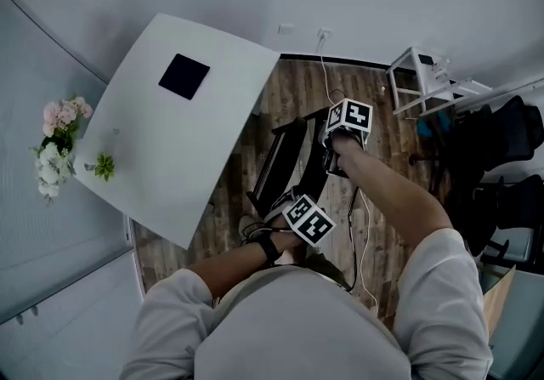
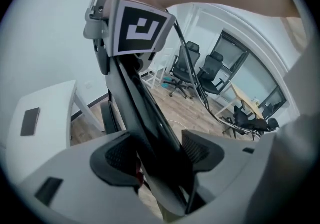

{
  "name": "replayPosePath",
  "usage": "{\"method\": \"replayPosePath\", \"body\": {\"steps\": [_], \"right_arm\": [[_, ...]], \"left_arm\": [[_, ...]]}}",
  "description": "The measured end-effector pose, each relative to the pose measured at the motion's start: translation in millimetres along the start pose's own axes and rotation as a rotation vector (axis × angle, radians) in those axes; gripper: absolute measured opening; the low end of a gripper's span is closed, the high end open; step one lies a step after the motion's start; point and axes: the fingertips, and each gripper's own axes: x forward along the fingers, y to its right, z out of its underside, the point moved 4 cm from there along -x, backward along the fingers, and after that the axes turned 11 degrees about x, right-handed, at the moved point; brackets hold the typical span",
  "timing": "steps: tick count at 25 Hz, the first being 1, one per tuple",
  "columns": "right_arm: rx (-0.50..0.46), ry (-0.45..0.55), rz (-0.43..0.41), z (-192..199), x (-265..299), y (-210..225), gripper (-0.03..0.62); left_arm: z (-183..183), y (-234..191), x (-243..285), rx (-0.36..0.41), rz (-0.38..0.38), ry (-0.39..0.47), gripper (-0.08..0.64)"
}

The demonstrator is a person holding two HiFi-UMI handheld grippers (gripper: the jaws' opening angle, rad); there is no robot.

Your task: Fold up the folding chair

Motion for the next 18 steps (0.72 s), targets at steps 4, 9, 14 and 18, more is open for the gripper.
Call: {"method": "replayPosePath", "body": {"steps": [4, 9, 14, 18], "right_arm": [[-0.026, -0.008, -0.009, 0, 17, -52, 0.092], [-0.045, -0.019, -0.011, -1, 35, -101, 0.101], [-0.052, -0.033, -0.008, -3, 49, -138, 0.115], [-0.042, -0.027, -0.014, -5, 60, -159, 0.134]], "left_arm": [[24, -39, -21, -0.023, -0.013, 0.004, 0.285], [47, -78, -42, -0.042, 0.003, 0.003, 0.284], [67, -111, -60, -0.023, 0.041, -0.016, 0.282], [82, -135, -71, -0.004, 0.074, -0.017, 0.282]]}}
